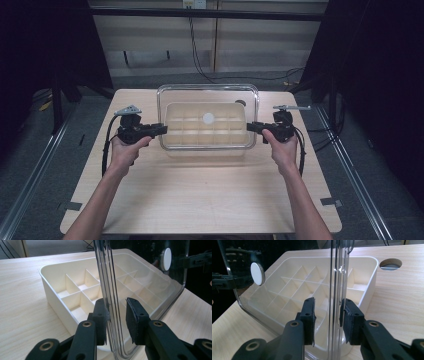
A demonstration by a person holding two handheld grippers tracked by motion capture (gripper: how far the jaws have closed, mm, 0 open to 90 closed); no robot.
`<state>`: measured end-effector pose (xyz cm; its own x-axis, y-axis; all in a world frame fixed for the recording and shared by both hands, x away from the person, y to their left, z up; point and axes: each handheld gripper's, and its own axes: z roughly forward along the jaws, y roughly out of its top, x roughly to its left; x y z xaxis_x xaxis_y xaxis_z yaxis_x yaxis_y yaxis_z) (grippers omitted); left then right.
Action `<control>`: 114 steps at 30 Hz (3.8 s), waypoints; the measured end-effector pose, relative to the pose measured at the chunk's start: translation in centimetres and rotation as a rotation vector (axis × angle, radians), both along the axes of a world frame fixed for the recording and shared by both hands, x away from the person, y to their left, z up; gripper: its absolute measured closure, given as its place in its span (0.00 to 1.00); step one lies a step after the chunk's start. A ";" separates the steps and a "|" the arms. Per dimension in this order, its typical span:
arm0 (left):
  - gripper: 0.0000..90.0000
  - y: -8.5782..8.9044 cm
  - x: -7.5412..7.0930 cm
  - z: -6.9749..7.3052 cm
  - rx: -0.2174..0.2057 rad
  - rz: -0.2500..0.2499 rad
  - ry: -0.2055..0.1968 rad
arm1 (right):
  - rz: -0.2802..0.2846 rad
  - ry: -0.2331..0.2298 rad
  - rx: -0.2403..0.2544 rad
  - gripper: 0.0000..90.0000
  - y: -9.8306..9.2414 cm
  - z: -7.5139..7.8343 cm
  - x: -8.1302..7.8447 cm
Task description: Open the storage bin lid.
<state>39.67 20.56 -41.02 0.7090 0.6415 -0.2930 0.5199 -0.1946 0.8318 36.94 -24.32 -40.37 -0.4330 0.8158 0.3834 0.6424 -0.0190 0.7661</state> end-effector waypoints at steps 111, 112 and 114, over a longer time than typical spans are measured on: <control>0.79 1.6 -9.7 -1.4 0.096 -0.097 0.045 | 0.078 0.076 -0.005 0.76 0.8 -1.5 -9.7; 0.79 1.6 -9.8 -1.5 0.098 -0.096 0.046 | 0.080 0.075 -0.005 0.76 0.9 -1.5 -9.8; 0.79 1.6 -10.0 -1.7 0.098 -0.099 0.052 | 0.078 0.085 -0.006 0.76 0.9 -1.7 -10.1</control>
